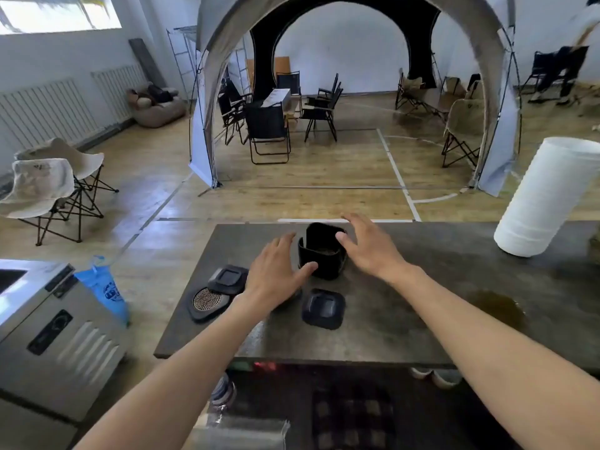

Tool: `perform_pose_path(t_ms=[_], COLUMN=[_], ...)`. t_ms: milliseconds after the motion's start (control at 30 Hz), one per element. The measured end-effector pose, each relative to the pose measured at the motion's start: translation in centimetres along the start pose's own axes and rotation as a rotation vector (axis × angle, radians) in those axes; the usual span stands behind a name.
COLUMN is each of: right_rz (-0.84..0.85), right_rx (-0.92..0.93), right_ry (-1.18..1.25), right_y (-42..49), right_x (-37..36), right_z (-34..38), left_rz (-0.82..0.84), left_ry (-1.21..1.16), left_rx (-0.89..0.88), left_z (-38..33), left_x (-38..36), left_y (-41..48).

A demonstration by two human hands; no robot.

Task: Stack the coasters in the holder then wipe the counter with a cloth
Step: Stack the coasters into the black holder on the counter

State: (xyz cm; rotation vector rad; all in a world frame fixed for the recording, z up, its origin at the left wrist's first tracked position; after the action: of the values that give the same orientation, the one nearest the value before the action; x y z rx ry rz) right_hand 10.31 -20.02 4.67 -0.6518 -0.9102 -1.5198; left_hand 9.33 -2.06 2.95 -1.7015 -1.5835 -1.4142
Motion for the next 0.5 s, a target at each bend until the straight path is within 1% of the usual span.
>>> perform_pose_path(t_ms=[100,167,267,367,500], right_rz=[0.134,0.201,0.205,0.241,0.241], right_rx=[-0.089,-0.099,-0.082,-0.109,-0.123], right_ry=[0.204,0.245,0.278,0.330,0.296], right_y=[0.7,0.3,-0.5,-1.2,-2.6], right_x=[-1.3,-2.2,-3.0,-2.9,-2.2], right_z=[-1.7,-2.1,-2.5,-3.3,-3.6], left_rz=[0.048,0.035,0.000,0.018,0.028], left_ry=[-0.208,-0.257,-0.295,-0.310,-0.334], left_rx=[0.066,0.084,0.107,0.101,0.089], left_z=[1.0,1.5,1.6,0.8,-0.5], left_x=[-1.4,-1.6,-1.4,-1.7,-1.8], left_y=[1.1,1.3,0.9,0.0,-0.9])
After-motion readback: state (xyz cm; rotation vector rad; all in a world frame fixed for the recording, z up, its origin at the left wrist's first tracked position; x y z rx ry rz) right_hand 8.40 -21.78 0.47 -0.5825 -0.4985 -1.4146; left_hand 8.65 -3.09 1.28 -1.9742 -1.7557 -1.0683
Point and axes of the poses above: each hand's wrist, its own y-axis towards the middle knuckle, its own x-axis out of the back of the hand, z = x × y, the point moved 10 cm from there along y, towards the middle knuckle, and after that the axes turned 4 degrees about -x, right-handed, at the moved point
